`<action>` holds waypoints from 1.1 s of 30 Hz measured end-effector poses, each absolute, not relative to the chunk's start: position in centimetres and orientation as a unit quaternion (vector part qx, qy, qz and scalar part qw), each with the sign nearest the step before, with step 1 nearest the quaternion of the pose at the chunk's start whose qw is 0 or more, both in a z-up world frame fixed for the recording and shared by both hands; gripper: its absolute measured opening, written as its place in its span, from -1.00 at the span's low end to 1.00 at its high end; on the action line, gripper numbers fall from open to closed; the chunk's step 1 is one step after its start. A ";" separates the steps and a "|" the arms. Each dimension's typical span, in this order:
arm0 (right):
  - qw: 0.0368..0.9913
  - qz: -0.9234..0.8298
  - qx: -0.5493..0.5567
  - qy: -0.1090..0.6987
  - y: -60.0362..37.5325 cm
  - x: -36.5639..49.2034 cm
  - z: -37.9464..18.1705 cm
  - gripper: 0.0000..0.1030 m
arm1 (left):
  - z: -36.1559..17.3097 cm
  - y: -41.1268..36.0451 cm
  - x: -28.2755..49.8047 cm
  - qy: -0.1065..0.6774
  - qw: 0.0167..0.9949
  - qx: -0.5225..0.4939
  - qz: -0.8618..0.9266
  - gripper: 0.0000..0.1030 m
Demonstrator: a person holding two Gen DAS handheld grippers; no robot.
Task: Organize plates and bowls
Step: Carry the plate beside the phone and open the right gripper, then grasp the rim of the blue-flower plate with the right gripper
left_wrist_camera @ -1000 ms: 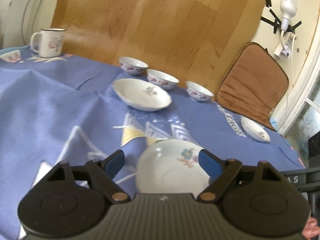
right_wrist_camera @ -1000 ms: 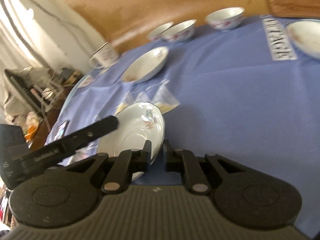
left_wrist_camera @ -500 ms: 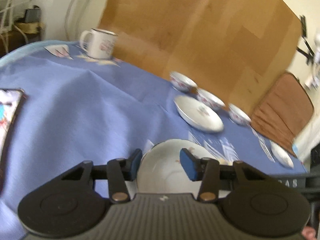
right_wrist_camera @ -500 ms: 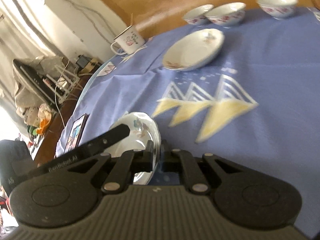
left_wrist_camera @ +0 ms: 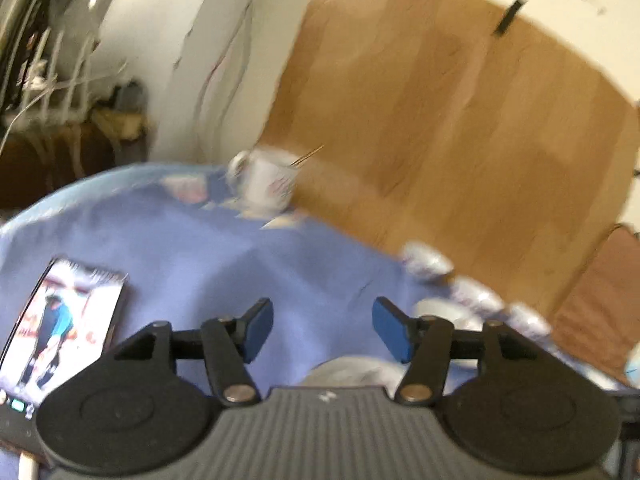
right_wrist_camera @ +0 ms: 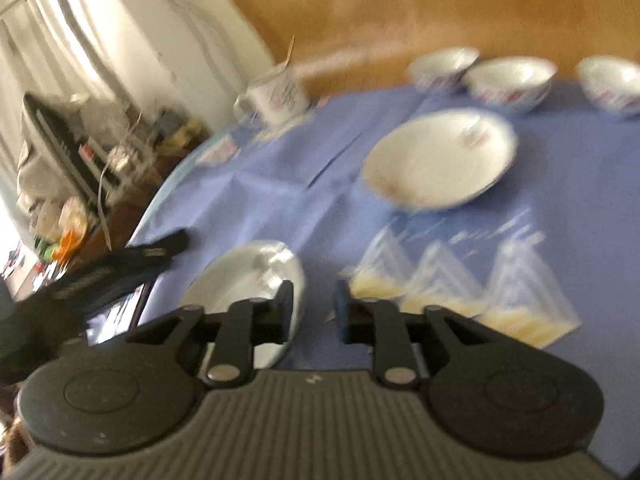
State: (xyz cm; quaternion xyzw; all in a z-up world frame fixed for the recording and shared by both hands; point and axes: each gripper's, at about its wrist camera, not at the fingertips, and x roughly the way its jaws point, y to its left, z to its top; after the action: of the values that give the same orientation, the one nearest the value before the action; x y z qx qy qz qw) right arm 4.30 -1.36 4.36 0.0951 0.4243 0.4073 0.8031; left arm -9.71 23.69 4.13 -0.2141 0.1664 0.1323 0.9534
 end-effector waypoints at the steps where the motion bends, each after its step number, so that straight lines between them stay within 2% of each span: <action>1: 0.813 0.395 0.099 0.415 -2.3 4.7 4.7 -0.47 | 4.6 23.1 -9.6 0.162 0.957 -0.213 0.115 0.09; 6: 0.855 0.299 0.162 0.391 -7.5 8.1 5.1 -0.47 | 4.7 19.0 -7.3 0.189 0.958 -0.212 0.030 0.10; 8: 0.854 0.281 0.187 0.397 -8.6 9.6 4.7 -0.29 | 4.0 17.6 -6.4 0.211 0.955 -0.210 0.013 0.10; 10: 0.853 0.264 0.188 0.409 -8.6 11.0 4.0 -0.19 | 3.1 16.5 -5.9 0.229 0.952 -0.203 0.001 0.10; 15: 0.837 0.271 0.185 0.438 -5.8 13.4 2.2 -0.19 | 2.3 15.0 -6.1 0.246 0.951 -0.188 -0.001 0.10; 16: 0.835 0.275 0.181 0.440 -5.2 13.5 2.1 -0.27 | 2.3 15.1 -6.1 0.247 0.950 -0.189 0.002 0.10; 17: 0.834 0.279 0.173 0.443 -4.4 13.8 2.0 -0.51 | 2.3 15.1 -5.9 0.249 0.950 -0.190 0.003 0.10; 19: 0.837 0.275 0.154 0.448 -3.7 13.9 1.9 -0.76 | 2.3 15.2 -5.7 0.251 0.949 -0.192 0.006 0.10; 21: 0.836 0.276 0.152 0.449 -4.0 13.9 2.0 -0.76 | 2.3 15.0 -5.5 0.256 0.947 -0.192 0.003 0.10; 27: 0.837 0.276 0.148 0.448 -8.4 10.6 3.2 -0.76 | 2.0 13.2 -4.2 0.277 0.944 -0.178 -0.011 0.30; 33: 0.842 0.281 0.135 0.440 -14.6 4.7 3.7 -0.75 | 1.0 10.4 -2.8 0.314 0.934 -0.166 -0.040 0.28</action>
State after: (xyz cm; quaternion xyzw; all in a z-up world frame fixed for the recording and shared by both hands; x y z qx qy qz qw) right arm 4.66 -14.64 3.67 0.1350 0.4401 0.2810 0.8421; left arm -2.76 10.44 0.99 -0.1656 0.3139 -0.0404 0.9340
